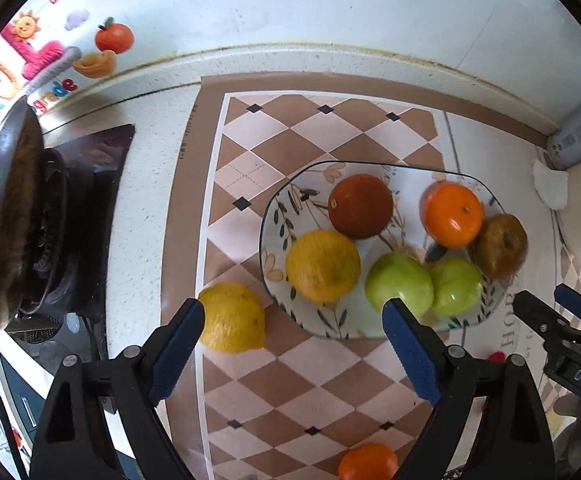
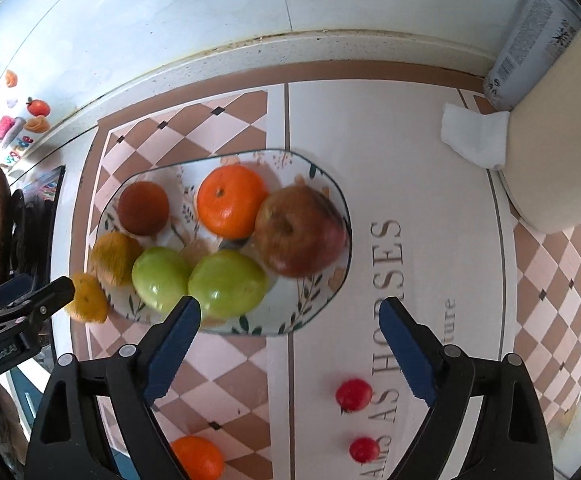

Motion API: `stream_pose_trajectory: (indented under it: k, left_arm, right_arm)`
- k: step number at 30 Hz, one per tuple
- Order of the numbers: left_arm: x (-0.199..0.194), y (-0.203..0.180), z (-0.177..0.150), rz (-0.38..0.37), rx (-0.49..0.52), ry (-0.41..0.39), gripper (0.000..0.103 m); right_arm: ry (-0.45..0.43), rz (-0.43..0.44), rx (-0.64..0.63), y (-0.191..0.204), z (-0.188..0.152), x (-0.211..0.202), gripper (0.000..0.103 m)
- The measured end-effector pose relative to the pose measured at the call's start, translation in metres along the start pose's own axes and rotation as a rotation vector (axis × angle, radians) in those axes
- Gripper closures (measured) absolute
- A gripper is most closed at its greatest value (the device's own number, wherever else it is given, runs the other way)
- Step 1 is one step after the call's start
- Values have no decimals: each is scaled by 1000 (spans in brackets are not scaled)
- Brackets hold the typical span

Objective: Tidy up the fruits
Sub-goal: 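Lift both tools away from the plate, then reach the right tool to the loose orange while the left reaches the yellow citrus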

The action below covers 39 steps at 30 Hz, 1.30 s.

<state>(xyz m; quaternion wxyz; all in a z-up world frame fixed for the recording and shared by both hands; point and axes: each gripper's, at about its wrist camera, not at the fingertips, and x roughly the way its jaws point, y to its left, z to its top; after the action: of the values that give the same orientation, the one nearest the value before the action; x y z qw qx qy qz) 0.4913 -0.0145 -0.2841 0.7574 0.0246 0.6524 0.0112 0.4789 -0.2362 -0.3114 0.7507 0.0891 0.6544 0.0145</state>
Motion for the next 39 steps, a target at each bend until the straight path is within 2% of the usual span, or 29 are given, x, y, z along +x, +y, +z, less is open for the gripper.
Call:
stream_pose_trajectory:
  k: [16, 23, 39]
  left_arm:
    - [-82, -5, -74, -13, 31, -170, 12]
    - [-114, -3, -102, -24, 38, -224, 12]
    - [-162, -6, -148, -39, 44, -296, 12]
  right_arm:
    - [-167, -44, -53, 21, -76, -86, 10]
    - [-214, -17, -77, 32, -109, -124, 10]
    - [-328, 16, -83, 42, -159, -194, 10]
